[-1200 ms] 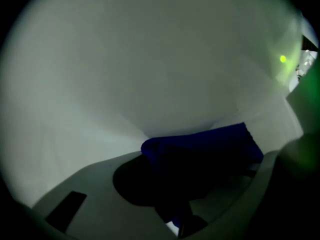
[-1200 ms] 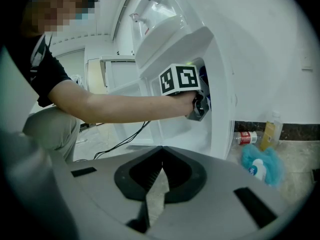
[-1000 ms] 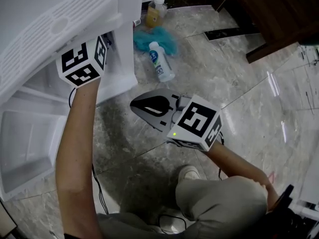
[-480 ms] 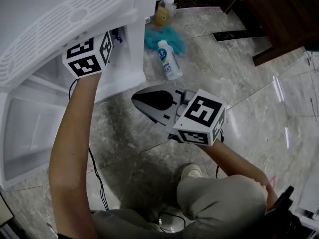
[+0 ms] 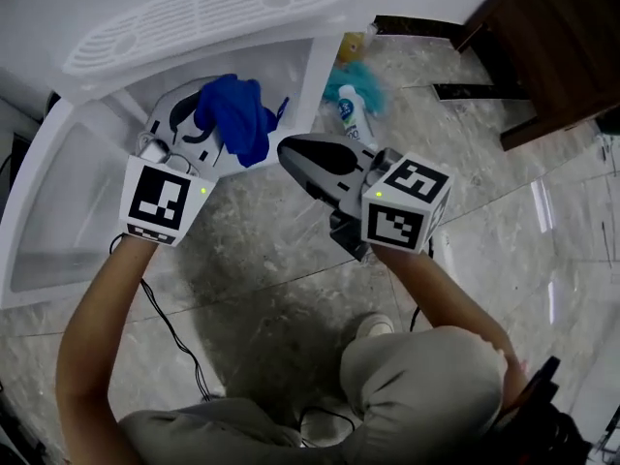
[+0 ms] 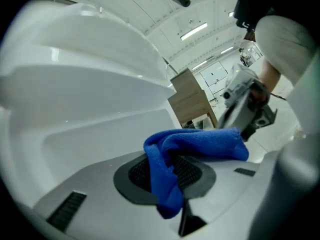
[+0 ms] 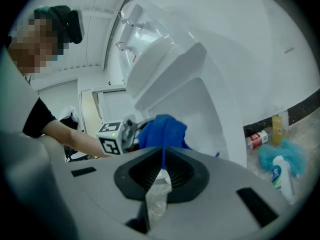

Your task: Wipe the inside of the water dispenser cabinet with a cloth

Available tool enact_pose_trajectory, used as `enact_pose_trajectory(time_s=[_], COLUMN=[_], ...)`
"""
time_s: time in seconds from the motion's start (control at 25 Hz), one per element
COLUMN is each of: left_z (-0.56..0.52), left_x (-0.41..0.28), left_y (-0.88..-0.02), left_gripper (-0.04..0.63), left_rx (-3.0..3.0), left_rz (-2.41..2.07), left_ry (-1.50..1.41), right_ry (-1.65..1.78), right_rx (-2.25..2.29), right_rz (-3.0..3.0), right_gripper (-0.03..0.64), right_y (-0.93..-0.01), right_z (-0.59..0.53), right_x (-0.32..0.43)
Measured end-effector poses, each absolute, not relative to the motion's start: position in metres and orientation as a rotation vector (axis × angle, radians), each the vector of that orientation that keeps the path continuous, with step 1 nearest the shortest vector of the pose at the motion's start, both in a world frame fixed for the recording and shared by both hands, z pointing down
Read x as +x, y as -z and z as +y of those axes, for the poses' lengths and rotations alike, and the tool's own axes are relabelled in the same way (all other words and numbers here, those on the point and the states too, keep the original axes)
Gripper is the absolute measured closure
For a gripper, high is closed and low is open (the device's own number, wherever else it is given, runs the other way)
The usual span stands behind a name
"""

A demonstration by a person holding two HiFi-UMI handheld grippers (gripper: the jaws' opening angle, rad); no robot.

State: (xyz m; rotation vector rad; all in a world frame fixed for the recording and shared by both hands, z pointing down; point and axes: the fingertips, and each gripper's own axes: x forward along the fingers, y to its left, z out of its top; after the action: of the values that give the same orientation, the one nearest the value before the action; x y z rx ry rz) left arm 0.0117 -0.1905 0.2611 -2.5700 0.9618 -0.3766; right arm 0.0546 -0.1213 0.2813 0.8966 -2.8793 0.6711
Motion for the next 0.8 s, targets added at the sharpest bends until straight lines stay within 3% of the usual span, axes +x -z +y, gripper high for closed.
enact_pose_trajectory(time_s=[0.16, 0.2, 0.24, 0.28, 0.8], left_z=[-0.14, -0.13, -0.123, -0.117, -0.081], left_x=[-0.035, -0.044, -0.052, -0.058, -0.051], left_y=[-0.284, -0.288, -0.292, -0.295, -0.292], left_gripper=[0.52, 0.52, 0.52, 0.52, 0.52], left_rx=[-2.584, -2.581, -2.577, -2.576, -2.492], left_rz=[0.948, 0.949, 0.953, 0.958, 0.809], left_ry=[0.482, 0.499, 0.516, 0.532, 0.546], right_ry=[-0.68, -0.69, -0.715, -0.744, -0.939], right_rx=[0.796, 0.764, 0.725, 0.684, 0.328], right_rz=[-2.942, -2.949, -2.957, -2.963, -2.883], right_gripper=[0.612, 0.563, 0.446, 0.393, 0.275], right_y=[-0.267, -0.265, -0.264, -0.264, -0.287], right_z=[-0.116, -0.113, -0.11, -0.107, -0.085], right_x=[0.02, 0.009, -0.003, -0.014, -0.081])
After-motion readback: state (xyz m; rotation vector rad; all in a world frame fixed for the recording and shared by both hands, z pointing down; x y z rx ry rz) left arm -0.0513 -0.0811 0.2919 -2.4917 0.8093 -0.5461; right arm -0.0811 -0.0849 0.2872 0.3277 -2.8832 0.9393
